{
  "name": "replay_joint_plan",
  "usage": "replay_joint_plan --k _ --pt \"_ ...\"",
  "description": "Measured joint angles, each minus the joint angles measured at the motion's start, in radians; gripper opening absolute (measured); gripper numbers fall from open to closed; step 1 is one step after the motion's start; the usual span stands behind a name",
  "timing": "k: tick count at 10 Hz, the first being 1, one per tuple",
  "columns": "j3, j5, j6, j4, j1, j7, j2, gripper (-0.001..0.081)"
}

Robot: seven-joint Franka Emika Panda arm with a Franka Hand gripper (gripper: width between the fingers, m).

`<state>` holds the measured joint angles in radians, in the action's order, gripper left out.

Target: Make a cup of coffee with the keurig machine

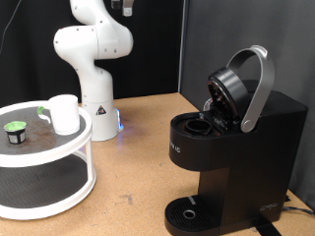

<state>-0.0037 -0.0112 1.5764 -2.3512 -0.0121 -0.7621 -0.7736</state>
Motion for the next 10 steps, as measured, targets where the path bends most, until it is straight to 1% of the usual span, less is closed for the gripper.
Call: replay_joint_plan --k 1,2,3,6,7,9,10 --pt "-0.005 0.000 0.000 0.000 0.000 -0.001 0.000 0.0809" --pt "-0.026 0.000 0.000 0.000 0.001 -0.014 -0.001 0.0809" --pt "-0.059 0.005 0.000 0.000 0.005 -0.046 -0.005 0.0809" --pt "-0.152 0.101 -0.022 0.006 0.019 -0.187 -0.020 0.0808" --pt "-0.163 0.113 -0.033 0.010 0.021 -0.214 -0.021 0.0808" --pt "-0.167 0.111 -0.033 0.006 0.021 -0.215 -0.021 0.0808" --pt "-0.185 0.126 -0.032 0.002 0.024 -0.237 -0.021 0.0808"
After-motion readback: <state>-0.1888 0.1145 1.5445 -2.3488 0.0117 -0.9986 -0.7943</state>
